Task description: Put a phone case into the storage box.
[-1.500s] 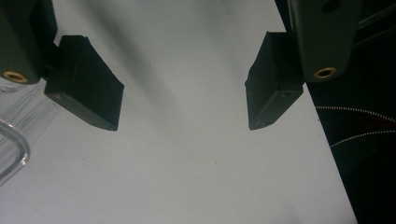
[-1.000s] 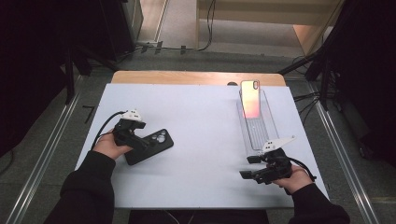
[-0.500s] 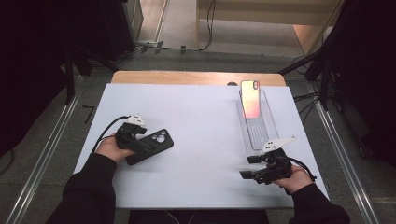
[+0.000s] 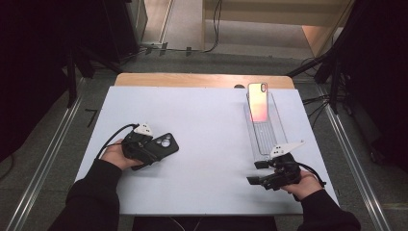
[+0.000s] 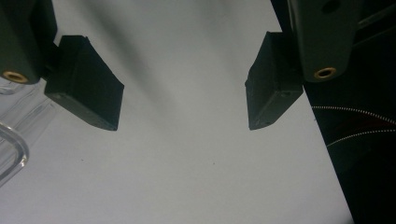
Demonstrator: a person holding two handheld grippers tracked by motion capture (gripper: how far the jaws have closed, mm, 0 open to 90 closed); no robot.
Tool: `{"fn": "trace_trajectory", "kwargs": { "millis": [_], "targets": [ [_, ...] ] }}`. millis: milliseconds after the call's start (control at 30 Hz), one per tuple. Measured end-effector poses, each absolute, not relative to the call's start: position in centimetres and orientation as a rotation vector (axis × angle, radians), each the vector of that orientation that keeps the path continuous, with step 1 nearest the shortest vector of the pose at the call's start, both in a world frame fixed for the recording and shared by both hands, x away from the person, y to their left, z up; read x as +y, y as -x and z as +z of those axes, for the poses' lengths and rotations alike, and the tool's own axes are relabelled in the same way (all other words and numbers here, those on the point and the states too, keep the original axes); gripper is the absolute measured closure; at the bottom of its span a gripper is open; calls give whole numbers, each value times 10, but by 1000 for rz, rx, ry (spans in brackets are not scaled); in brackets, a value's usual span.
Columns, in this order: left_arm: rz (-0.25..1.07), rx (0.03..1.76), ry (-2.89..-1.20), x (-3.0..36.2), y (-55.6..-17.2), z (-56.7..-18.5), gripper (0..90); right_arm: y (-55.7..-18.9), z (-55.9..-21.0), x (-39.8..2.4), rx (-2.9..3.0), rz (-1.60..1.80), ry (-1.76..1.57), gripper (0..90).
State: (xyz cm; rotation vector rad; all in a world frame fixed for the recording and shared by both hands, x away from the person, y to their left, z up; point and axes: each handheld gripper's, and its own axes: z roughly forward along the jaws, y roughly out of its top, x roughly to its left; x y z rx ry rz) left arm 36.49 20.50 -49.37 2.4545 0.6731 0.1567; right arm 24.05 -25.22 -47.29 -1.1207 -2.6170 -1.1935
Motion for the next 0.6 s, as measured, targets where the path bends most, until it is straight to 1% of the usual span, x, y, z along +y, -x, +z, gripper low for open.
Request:
{"fn": "trace_trajectory", "kwargs": {
  "millis": [233, 600],
  "targets": [
    [224, 623, -2486, 203, -361, -496, 92, -241, -473, -252, -2617, -1189, 1123, 255],
    [237, 636, -2465, 205, -360, -496, 123, -241, -473, -252, -2622, -1186, 1119, 255]
  ]
}}
